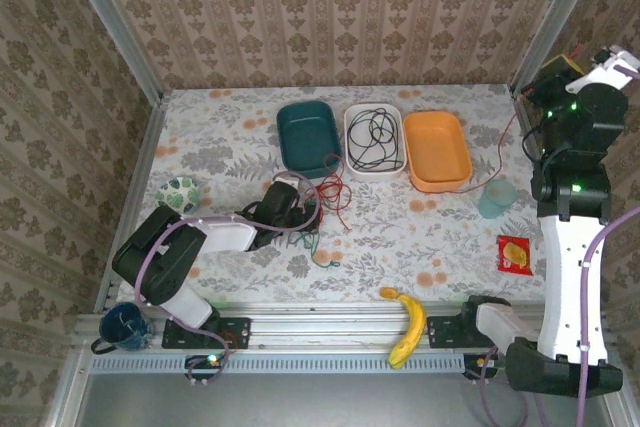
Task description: Untangle the cables
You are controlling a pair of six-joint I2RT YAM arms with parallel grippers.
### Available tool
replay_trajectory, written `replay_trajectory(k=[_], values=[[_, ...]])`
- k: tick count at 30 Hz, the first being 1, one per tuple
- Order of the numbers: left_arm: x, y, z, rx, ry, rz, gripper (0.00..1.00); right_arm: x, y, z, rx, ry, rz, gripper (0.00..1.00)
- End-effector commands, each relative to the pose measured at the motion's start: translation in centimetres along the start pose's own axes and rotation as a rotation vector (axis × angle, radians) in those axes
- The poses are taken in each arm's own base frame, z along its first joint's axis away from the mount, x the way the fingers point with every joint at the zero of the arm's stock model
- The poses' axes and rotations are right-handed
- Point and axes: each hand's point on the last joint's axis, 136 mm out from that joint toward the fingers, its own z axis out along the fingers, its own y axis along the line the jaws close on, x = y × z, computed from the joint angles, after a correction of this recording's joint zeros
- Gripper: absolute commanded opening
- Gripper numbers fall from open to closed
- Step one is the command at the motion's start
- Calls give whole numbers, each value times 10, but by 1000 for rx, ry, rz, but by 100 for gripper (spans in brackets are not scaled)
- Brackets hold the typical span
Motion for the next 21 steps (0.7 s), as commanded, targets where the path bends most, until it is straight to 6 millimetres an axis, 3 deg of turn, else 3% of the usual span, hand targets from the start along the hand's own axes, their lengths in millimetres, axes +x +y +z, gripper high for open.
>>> replay_trajectory(k=[1, 4, 12, 21], values=[[59, 52, -3, -210, 197, 15, 93, -21, 41, -4, -194, -24, 21, 0], [58, 51, -2, -203, 199, 15, 93, -38, 47, -4, -197, -64, -14, 0], [61, 49, 2, -199, 206, 4, 93, -108, 62, -19, -167, -249, -94, 0], [63, 47, 5, -194, 206, -6, 93, -134, 76, 4, -181, -297, -48, 0]])
